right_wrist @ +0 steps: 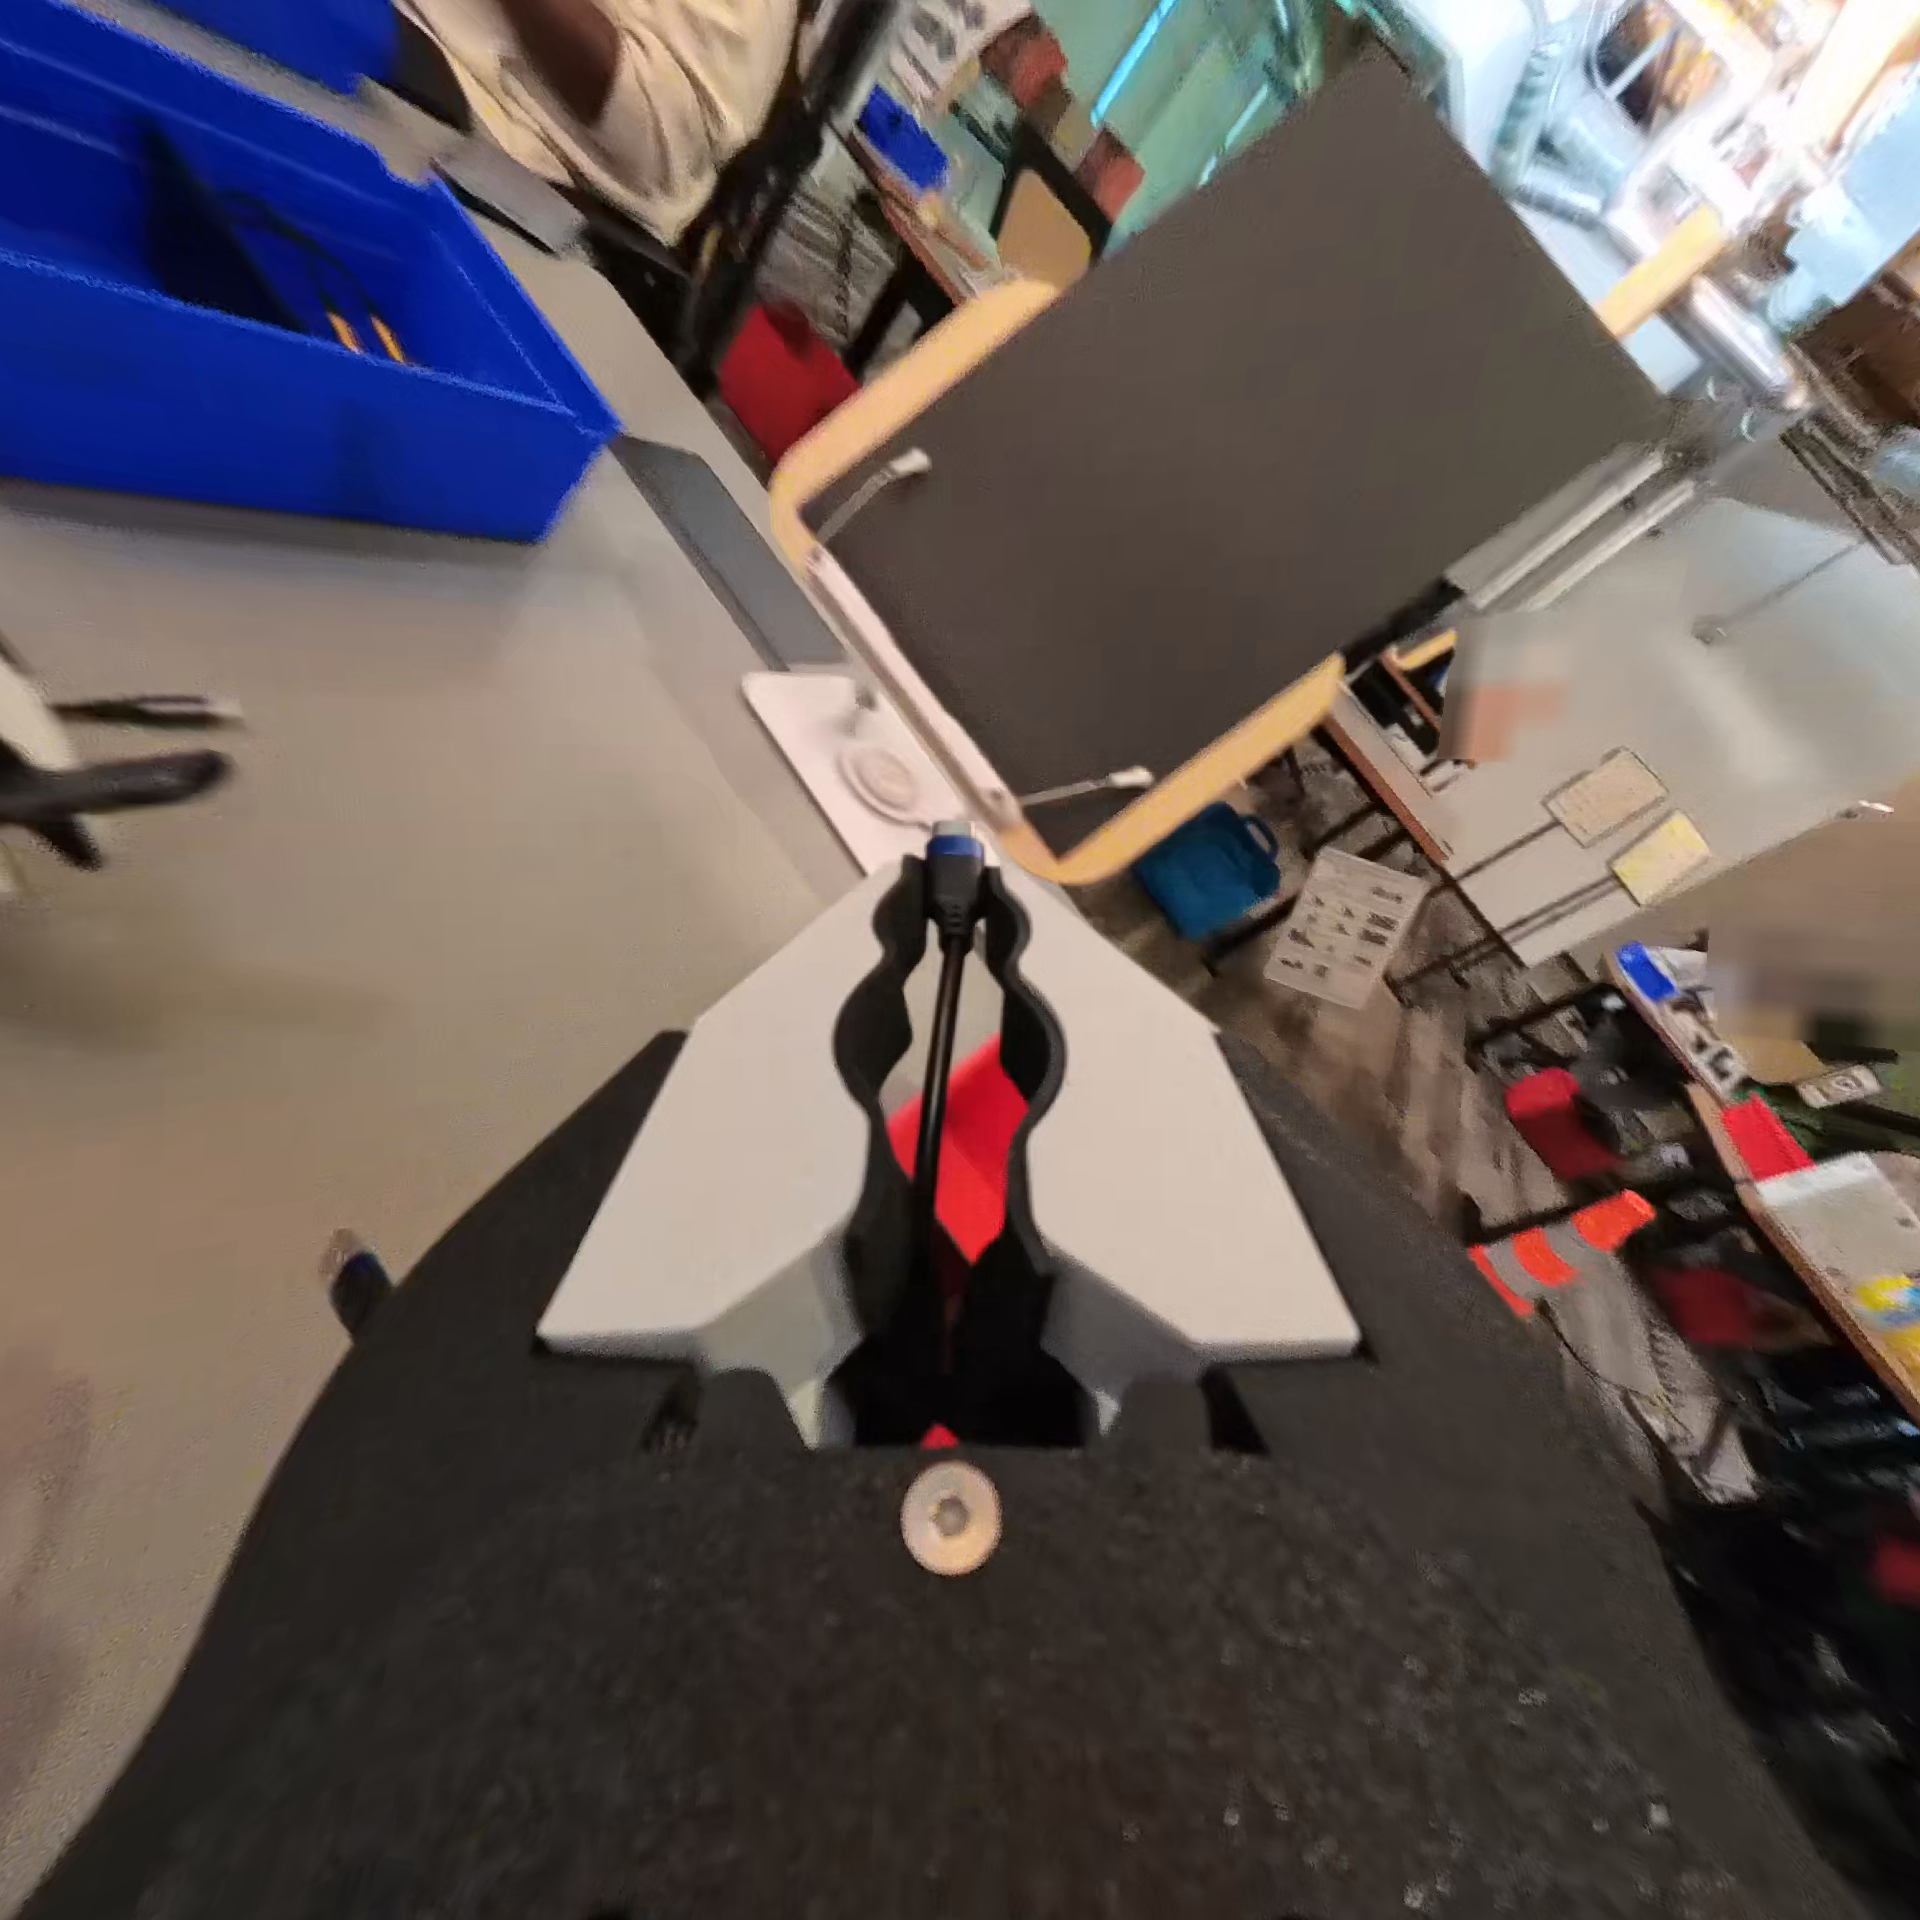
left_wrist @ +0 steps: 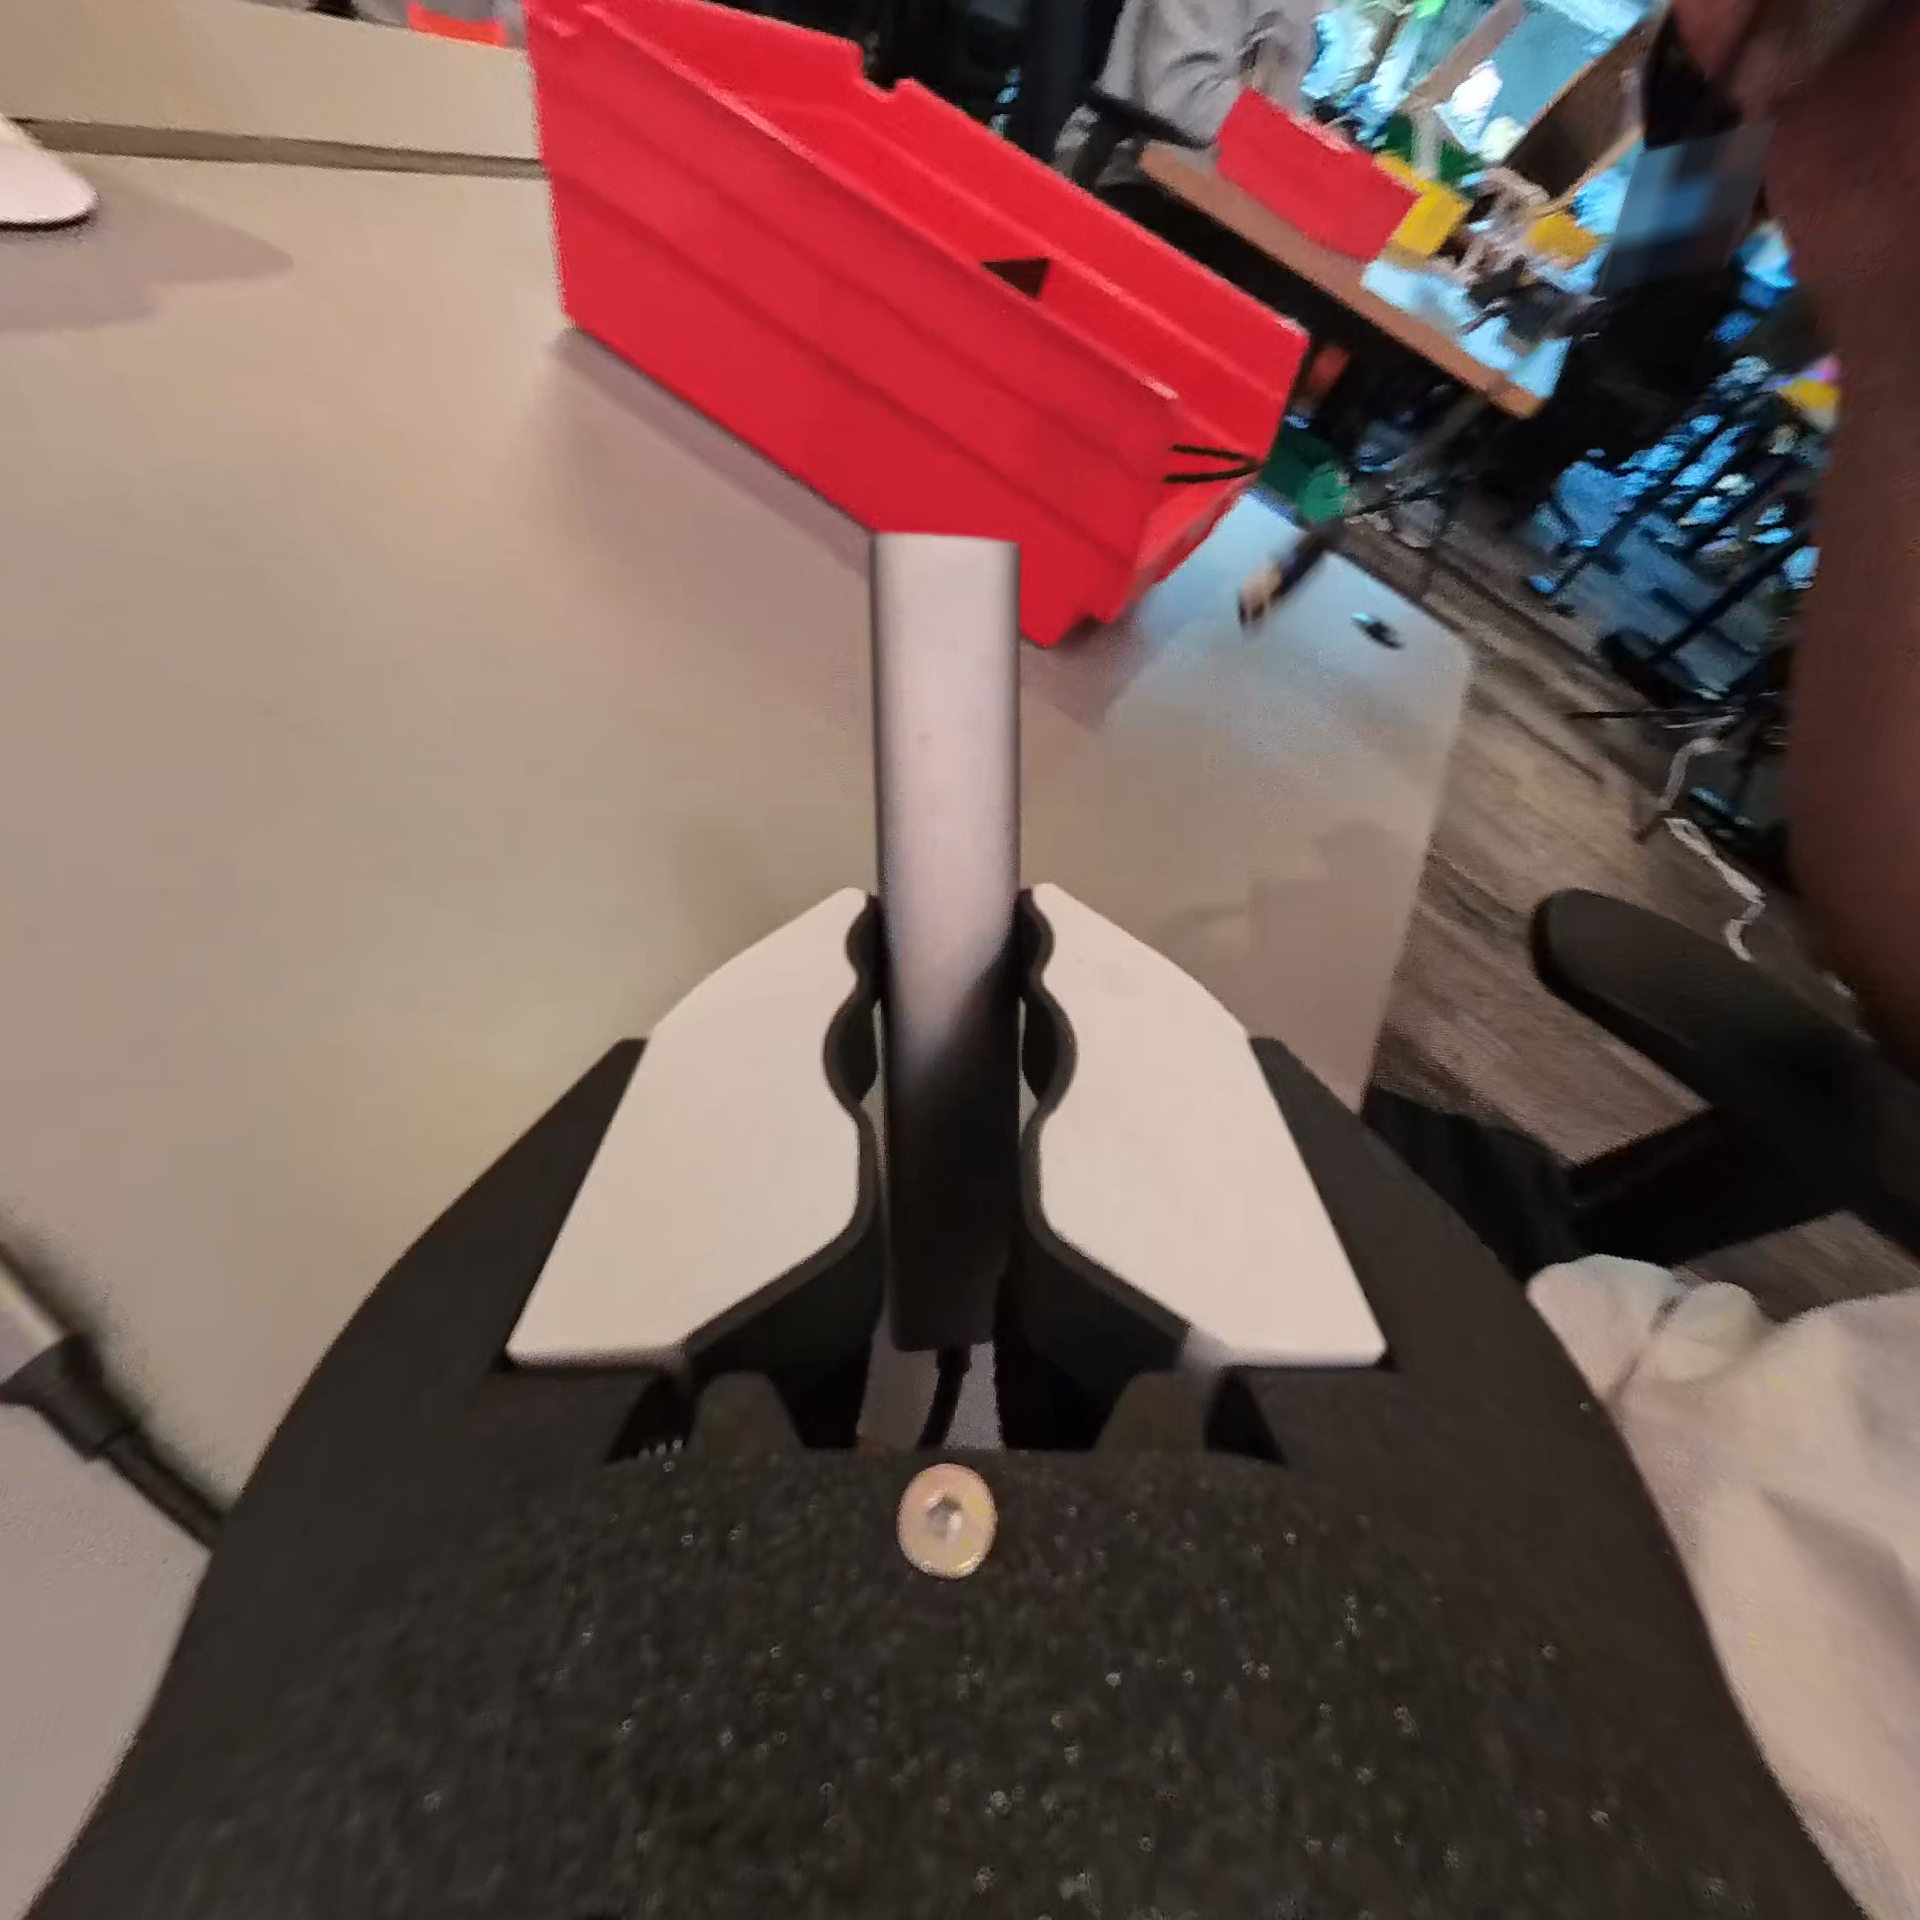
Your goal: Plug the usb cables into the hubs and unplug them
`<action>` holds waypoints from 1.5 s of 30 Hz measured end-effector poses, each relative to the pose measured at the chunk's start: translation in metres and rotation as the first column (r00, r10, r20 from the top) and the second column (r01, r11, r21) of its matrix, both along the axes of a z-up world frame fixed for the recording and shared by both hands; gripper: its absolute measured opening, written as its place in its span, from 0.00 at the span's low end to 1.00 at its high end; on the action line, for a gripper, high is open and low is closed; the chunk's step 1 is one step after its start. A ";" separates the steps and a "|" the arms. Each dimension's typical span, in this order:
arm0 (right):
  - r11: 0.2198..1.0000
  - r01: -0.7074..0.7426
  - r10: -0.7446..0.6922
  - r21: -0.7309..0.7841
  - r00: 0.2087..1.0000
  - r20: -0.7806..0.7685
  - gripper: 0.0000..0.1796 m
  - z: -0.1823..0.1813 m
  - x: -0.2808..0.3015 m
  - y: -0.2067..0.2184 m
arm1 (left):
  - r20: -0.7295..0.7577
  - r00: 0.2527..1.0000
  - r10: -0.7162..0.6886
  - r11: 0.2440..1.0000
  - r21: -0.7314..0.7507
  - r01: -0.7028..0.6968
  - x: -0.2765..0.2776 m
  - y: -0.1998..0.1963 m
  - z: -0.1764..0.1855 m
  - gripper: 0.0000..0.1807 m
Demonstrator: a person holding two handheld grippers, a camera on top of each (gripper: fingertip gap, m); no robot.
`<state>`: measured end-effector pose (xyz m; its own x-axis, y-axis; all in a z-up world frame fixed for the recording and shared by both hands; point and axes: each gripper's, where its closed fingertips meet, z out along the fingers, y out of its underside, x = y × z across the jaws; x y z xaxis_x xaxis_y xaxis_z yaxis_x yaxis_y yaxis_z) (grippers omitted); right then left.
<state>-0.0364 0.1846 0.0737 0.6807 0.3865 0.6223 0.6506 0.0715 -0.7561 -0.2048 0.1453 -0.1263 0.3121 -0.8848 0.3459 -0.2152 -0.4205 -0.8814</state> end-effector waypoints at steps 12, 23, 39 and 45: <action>0.945 0.068 -0.078 -0.320 0.997 -0.020 0.05 -0.112 0.111 0.081 | 0.006 0.999 -0.048 0.999 -0.011 0.048 0.002 -0.014 0.000 0.13; 0.665 0.155 0.064 -0.731 0.963 0.263 0.26 -0.232 0.136 0.063 | -0.012 1.000 -0.021 1.000 0.003 0.021 -0.005 -0.008 -0.001 0.13; 0.624 -0.572 0.117 -0.533 0.742 -0.660 0.26 -0.147 -0.178 -0.040 | -0.236 0.943 0.237 0.810 0.583 -0.058 -0.024 0.015 0.010 0.13; 0.450 -0.616 0.143 -0.647 0.764 -0.629 0.05 -0.171 -0.192 -0.055 | -0.400 0.866 0.301 0.579 0.798 0.167 -0.020 0.003 0.001 0.13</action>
<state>-0.2284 0.1293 -0.0978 0.4006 0.8196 -0.4096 0.3090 -0.5416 -0.7818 -0.2249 0.1488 -0.1257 0.2852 -0.6807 -0.6748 -0.6721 0.3600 -0.6471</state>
